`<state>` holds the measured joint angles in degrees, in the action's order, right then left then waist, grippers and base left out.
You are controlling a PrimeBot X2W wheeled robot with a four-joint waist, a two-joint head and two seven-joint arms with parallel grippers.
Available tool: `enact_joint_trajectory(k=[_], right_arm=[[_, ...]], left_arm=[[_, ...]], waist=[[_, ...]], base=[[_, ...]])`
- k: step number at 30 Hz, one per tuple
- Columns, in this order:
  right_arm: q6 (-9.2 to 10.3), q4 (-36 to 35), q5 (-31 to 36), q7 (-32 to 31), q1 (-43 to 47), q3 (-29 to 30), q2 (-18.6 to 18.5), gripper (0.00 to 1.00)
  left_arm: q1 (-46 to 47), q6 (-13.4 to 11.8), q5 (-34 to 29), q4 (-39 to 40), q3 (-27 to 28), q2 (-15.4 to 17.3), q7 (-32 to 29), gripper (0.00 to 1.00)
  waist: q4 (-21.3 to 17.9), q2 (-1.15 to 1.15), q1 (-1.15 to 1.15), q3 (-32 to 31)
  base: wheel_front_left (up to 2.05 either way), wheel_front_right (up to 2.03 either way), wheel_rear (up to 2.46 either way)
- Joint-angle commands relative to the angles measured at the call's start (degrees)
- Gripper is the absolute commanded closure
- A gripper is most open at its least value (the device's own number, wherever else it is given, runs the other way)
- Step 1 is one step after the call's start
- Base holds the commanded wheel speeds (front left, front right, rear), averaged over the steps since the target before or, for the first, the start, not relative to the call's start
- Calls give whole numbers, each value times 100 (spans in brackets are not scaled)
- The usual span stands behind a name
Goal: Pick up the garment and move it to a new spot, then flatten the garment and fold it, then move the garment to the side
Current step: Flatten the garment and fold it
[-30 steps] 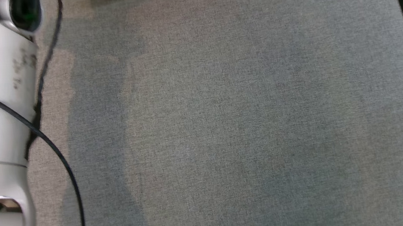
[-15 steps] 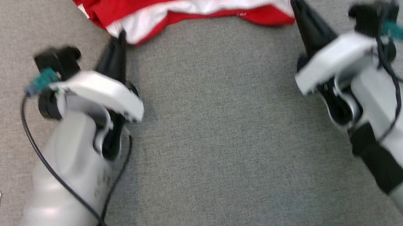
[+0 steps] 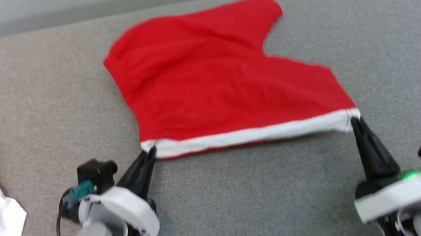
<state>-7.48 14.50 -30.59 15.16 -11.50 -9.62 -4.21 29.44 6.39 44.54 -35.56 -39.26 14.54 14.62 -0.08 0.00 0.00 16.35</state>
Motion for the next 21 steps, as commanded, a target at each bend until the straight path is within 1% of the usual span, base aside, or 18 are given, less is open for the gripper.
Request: enact_joint_trajectory(k=[1,3,7,13,14,15,16,19,21], right_arm=[[-4,-240,94,14,291,42,-9,100],[-4,-595,292,15,757,96,13,100],[-4,-1232,544,-45,1571,135,95,100],[-4,-2006,553,-361,2514,134,117,100],[-4,-2101,536,-403,2619,140,117,100],[-4,-2253,528,-471,2831,174,116,100],[-4,-2316,548,-515,2906,206,115,100],[-3,-2490,592,-619,3008,320,111,100],[-3,-2551,612,-634,2961,380,115,100]], left_arm=[[-188,-157,-197,162,-124,193,-112,100],[-503,-370,-253,594,-219,332,-262,100],[-1204,-858,-223,1603,-249,797,-659,100],[-2304,-1662,13,3241,-61,1423,-1084,100],[-2459,-1799,36,3494,-37,1519,-1149,100],[-2741,-2051,73,3962,22,1704,-1281,100],[-2863,-2194,77,4157,51,1781,-1344,100],[-3147,-2501,101,4635,79,1963,-1506,100],[-3235,-2603,104,4817,100,2056,-1583,100]], waist=[[8,0,0,-275],[19,0,0,-428],[-27,0,0,-657],[-158,0,0,-955],[-177,0,0,-1003],[-196,0,0,-1084],[-204,0,0,-1127],[-244,0,0,-1202],[-243,0,0,-1233]], base=[[0,0,0],[0,0,0],[0,0,0],[0,0,0],[0,0,0],[0,0,0],[0,0,0],[0,0,0],[0,0,0]])
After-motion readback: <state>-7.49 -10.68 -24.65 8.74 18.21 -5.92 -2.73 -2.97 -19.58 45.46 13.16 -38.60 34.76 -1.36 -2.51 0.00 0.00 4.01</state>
